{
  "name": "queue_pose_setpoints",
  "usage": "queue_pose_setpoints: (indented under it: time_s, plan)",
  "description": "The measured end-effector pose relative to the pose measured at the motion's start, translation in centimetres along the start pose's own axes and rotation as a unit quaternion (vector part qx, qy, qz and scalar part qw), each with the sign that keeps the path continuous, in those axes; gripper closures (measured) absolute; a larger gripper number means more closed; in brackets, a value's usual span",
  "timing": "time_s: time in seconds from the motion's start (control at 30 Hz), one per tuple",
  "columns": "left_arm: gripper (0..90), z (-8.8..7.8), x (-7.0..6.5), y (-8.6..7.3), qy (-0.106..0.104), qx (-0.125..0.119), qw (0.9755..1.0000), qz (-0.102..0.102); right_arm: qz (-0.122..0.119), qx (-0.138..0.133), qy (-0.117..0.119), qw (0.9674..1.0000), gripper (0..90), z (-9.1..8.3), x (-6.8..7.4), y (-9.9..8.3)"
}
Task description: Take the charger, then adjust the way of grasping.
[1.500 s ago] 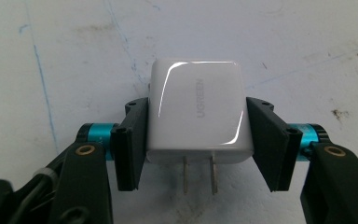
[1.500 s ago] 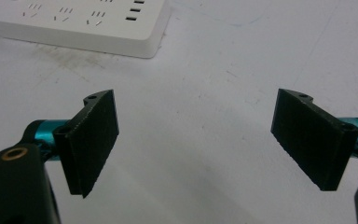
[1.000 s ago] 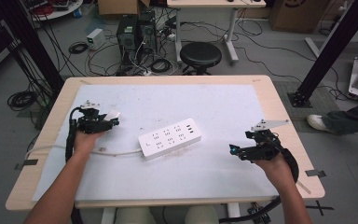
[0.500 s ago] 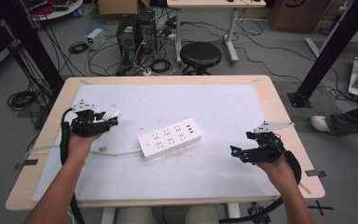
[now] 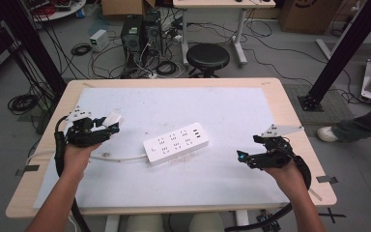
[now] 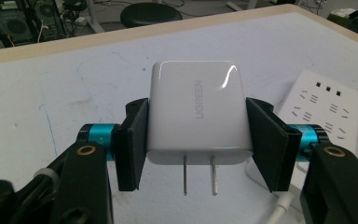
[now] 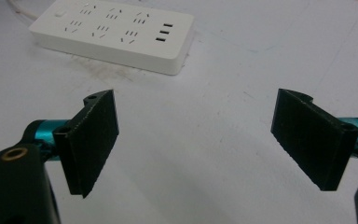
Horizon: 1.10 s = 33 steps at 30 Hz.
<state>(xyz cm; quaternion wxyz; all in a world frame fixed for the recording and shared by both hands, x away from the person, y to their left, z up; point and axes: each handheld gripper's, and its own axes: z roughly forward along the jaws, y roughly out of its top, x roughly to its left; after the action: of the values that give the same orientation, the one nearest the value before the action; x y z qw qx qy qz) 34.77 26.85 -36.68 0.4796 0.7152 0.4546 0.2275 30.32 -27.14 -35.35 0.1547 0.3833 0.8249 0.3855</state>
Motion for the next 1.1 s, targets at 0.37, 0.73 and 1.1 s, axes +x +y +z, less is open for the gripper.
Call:
queue_pose_setpoints:
  time_s: [0.37, 0.73, 1.1]
  plan:
    - [42.6, -1.7, -1.5, 0.2, -0.015, -0.018, 0.9996, 0.016, -0.007, 0.001, 0.004, 1.0, 15.2, 0.0, 0.5, 0.2]
    - [42.6, -3.0, -2.5, 0.3, -0.025, -0.028, 0.9989, 0.029, -0.018, 0.006, 0.009, 0.9998, 15.2, 0.2, 1.0, 0.6]
    - [42.6, -3.3, -3.7, 0.7, -0.046, -0.033, 0.9972, 0.048, -0.02, -0.005, 0.007, 0.9998, 15.2, -0.4, 1.2, 0.6]
